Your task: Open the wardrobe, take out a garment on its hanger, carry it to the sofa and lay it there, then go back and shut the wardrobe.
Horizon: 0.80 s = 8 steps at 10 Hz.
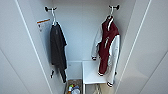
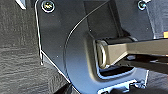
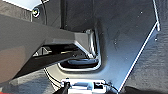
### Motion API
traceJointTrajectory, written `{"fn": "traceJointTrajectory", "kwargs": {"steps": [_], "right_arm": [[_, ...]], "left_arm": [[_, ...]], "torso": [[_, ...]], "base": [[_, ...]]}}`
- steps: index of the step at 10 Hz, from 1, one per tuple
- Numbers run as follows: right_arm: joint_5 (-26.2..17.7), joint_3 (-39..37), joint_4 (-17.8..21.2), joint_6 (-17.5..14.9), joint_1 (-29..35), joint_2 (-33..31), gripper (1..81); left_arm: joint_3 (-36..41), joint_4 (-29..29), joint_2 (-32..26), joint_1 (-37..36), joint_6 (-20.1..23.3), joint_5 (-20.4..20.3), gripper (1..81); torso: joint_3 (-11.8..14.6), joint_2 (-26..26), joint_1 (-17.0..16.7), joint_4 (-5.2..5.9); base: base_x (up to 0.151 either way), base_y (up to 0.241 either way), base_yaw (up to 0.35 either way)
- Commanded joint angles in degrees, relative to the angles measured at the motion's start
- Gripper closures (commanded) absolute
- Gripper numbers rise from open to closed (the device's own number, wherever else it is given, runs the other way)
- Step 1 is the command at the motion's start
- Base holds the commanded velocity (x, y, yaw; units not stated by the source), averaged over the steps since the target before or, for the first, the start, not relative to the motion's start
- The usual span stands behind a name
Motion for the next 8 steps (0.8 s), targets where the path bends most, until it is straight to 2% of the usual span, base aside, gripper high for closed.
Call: {"fn": "traceJointTrajectory", "kwargs": {"steps": [1, 8], "right_arm": [[-2.88, 0.34, 0.39, -0.2, 1.03, 0.45, 1.0], [-2.97, 0.08, 0.47, -0.29, 1.3, 0.45, 1.0]], "left_arm": [[-0.22, -0.02, -0.37, -1.13, 0.19, 2.44, 1.0], [-0.22, -0.02, -0.37, -1.13, 0.19, 2.44, 1.0]], "torso": [[0.0, 0.0, 0.0, 0.0], [0.0, -0.02, -0.02, 0.0]], "base": [[0.112, 0.0, 0.0], [0.112, 0.0, 0.0]]}}
